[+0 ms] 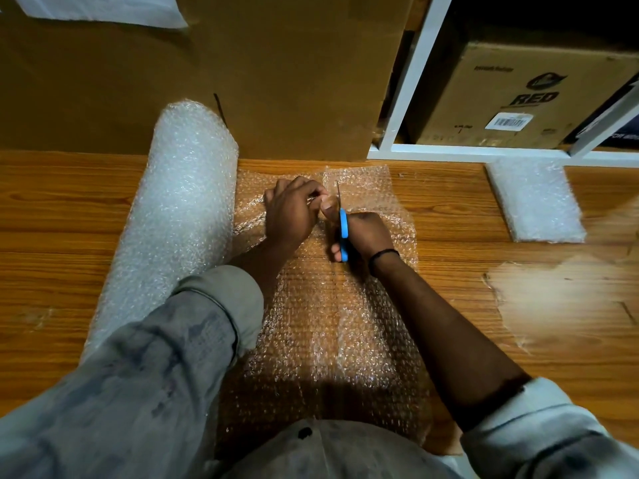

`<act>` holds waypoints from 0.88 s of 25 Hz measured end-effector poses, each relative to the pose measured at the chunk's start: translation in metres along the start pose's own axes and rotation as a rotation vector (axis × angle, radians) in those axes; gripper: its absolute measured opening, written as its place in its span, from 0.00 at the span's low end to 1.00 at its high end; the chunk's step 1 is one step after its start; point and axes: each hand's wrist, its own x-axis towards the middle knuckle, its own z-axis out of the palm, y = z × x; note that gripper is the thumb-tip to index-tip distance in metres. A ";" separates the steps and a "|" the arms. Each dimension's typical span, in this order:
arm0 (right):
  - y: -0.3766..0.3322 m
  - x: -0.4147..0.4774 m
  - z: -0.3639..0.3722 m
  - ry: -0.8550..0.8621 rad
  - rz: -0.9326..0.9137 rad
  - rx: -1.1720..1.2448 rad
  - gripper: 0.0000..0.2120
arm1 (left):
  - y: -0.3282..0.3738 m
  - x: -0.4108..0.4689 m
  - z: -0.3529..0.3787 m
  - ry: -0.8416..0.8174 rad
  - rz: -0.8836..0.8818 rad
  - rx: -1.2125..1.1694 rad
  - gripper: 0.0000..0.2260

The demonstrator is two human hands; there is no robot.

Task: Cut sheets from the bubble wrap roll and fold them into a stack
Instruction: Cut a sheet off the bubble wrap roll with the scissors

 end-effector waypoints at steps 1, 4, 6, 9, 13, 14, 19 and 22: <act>-0.002 0.002 0.000 0.000 -0.005 0.001 0.26 | 0.000 -0.001 0.000 0.014 0.011 -0.016 0.05; -0.005 0.011 0.000 0.014 -0.009 -0.008 0.28 | 0.002 -0.002 -0.002 0.060 0.029 -0.074 0.04; -0.006 0.016 -0.001 0.023 -0.031 -0.053 0.30 | 0.004 -0.003 -0.002 0.074 0.040 -0.094 0.04; -0.004 0.023 -0.005 0.047 -0.067 -0.110 0.25 | 0.003 -0.001 -0.001 0.072 0.048 -0.084 0.04; 0.004 0.030 -0.008 0.080 -0.104 -0.138 0.22 | 0.003 -0.001 -0.001 0.052 0.020 -0.065 0.05; 0.004 0.030 -0.007 0.069 -0.102 -0.110 0.22 | 0.002 -0.001 -0.001 0.044 0.021 -0.056 0.05; -0.002 0.030 -0.004 0.006 -0.062 -0.068 0.36 | -0.001 0.003 0.003 -0.079 0.038 0.070 0.18; -0.005 0.035 -0.003 0.000 -0.037 -0.052 0.36 | -0.004 0.007 0.006 -0.212 0.069 0.204 0.26</act>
